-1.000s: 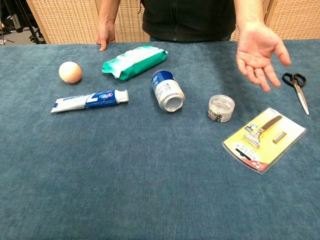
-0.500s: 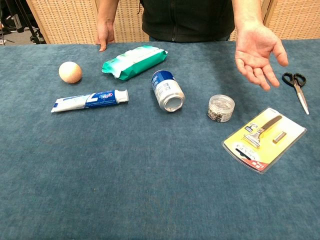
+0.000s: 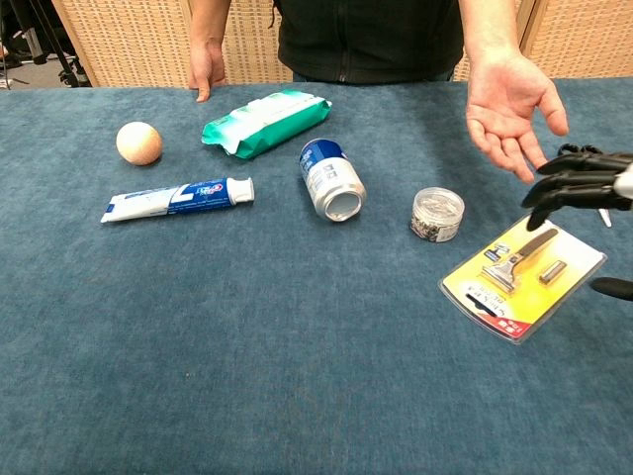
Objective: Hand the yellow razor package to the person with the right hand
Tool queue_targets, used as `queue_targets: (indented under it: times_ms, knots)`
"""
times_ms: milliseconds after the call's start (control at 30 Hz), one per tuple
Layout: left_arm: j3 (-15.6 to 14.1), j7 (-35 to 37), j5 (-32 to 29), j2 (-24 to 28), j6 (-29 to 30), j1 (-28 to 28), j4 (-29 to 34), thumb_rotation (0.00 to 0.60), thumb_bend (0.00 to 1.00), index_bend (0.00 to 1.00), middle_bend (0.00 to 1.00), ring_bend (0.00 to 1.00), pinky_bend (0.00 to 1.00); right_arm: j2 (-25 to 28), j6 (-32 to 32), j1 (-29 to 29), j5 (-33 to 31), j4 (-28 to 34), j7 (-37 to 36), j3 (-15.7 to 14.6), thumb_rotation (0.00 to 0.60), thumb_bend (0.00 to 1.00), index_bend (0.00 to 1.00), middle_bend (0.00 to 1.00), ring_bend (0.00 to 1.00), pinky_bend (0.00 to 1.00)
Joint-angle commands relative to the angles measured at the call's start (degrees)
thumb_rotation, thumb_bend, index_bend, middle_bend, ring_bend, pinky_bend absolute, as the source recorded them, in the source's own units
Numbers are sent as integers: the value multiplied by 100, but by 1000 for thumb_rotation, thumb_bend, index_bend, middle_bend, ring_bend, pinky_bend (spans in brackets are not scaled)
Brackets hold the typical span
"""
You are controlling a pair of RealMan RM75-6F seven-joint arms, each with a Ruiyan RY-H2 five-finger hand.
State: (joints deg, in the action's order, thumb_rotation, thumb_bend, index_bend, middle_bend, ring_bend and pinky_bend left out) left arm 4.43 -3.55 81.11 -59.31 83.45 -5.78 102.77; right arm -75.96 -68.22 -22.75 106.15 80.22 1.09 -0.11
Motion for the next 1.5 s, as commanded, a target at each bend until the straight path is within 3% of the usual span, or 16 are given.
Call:
queue_targets:
  times_ms: [33,533,833,1133,1300,1500]
  knots:
    - [19,-45,-63,-22,-59,-36,-11,600,0,0,0,0,0,-265,314,-225,-205,-310,14,94,600,363,284,224,108,187]
    - [9,-127,-162,-41,-171,-88,10,600,0,0,0,0,0,-865,511,-578,-440,-1553,-96,-42,600,363,324,270,157,229]
    - [-3,-180,-183,-70,-211,-114,17,600,0,0,0,0,0,-1029,530,-688,-512,-1875,-175,-169,600,363,343,272,168,229]
    - [1,-253,-233,-106,-243,-142,15,600,0,0,0,0,0,-1234,575,-795,-582,-2113,-122,-239,600,363,487,442,268,229]
    - [0,-238,-244,-100,-254,-148,11,600,0,0,0,0,0,-1295,490,-802,-604,-2206,-170,-287,600,452,600,535,306,229]
    - [-7,-248,-242,-104,-261,-155,17,600,0,0,0,0,0,-1227,232,-775,-548,-2168,-233,-343,600,569,630,558,315,229]
